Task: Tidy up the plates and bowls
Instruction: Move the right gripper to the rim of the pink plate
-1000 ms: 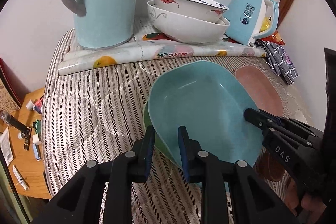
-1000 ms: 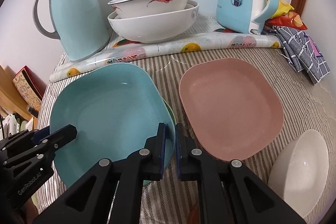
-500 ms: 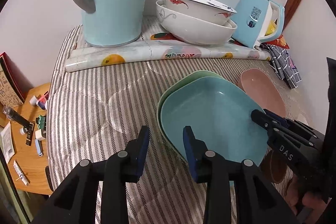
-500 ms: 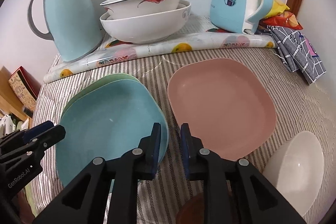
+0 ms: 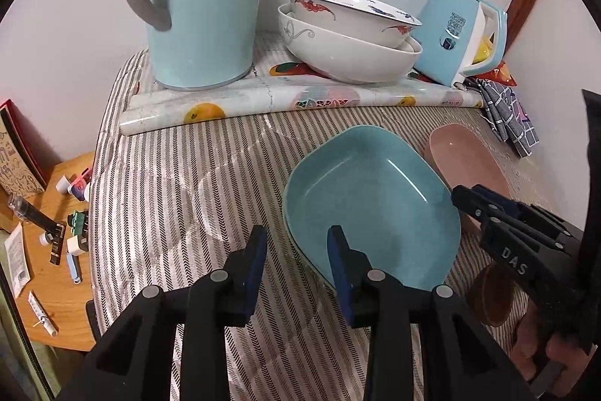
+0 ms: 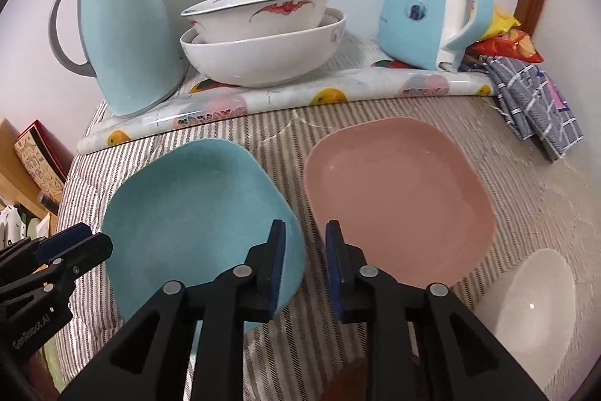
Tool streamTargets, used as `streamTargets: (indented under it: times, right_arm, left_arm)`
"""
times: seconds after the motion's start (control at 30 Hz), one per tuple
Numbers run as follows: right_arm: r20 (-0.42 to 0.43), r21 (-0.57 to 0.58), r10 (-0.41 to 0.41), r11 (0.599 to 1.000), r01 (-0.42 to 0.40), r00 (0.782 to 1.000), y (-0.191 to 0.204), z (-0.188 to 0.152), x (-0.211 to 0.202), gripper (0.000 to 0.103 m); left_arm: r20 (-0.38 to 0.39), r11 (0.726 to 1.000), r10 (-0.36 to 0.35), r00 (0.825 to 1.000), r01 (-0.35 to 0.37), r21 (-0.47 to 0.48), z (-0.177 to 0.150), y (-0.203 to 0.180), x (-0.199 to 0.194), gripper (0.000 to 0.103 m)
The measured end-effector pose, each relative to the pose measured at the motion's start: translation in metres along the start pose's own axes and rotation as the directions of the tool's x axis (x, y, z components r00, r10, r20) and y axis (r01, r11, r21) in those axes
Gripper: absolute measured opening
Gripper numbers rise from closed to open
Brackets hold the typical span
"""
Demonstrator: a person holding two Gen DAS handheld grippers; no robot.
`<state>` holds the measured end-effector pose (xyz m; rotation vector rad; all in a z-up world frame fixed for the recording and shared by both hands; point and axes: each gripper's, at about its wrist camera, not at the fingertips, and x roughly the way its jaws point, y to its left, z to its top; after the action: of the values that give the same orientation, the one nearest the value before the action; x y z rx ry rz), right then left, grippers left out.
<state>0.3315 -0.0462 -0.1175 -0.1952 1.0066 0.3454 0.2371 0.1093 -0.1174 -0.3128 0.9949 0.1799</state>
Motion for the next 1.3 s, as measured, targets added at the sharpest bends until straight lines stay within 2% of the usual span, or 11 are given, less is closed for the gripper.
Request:
streamTargets:
  times: [0.1, 0.27, 0.4, 0.53, 0.73, 0.97, 1.3]
  right_arm:
    - [0.027, 0.015, -0.009, 1.000, 0.009, 1.000, -0.007, -0.002, -0.013, 0.037]
    - [0.053, 0.045, -0.028, 0.999, 0.026, 0.998, -0.024, -0.006, -0.036, 0.040]
    - [0.077, 0.066, -0.044, 0.997, 0.039, 0.996, -0.035, -0.009, -0.053, 0.049]
    - [0.102, 0.084, -0.066, 0.995, 0.057, 0.993, -0.048, -0.014, -0.075, 0.050]
    - [0.132, 0.113, -0.109, 0.989, 0.094, 0.985, -0.067, -0.020, -0.100, 0.054]
    - [0.163, 0.155, -0.129, 0.982, 0.104, 0.978, -0.091, -0.022, -0.120, 0.067]
    - [0.173, 0.167, -0.137, 0.980, 0.108, 0.975, -0.110, -0.015, -0.118, 0.067]
  left_arm:
    - [0.009, 1.000, -0.004, 1.000, 0.004, 0.008, 0.000, -0.005, -0.004, 0.032]
    - [0.021, 0.999, -0.005, 1.000, 0.005, 0.041, 0.002, -0.019, -0.015, 0.032]
    - [0.051, 0.998, -0.010, 0.999, 0.007, 0.068, 0.004, -0.034, -0.030, 0.033]
    - [0.089, 0.995, -0.012, 0.996, 0.003, 0.101, 0.006, -0.053, -0.046, 0.044]
    - [0.125, 0.991, -0.042, 0.991, 0.026, 0.133, 0.008, -0.078, -0.063, 0.045]
    - [0.155, 0.983, -0.048, 0.987, 0.019, 0.182, 0.014, -0.103, -0.072, 0.053]
    - [0.141, 0.981, -0.053, 0.989, 0.025, 0.194, 0.030, -0.110, -0.063, 0.053]
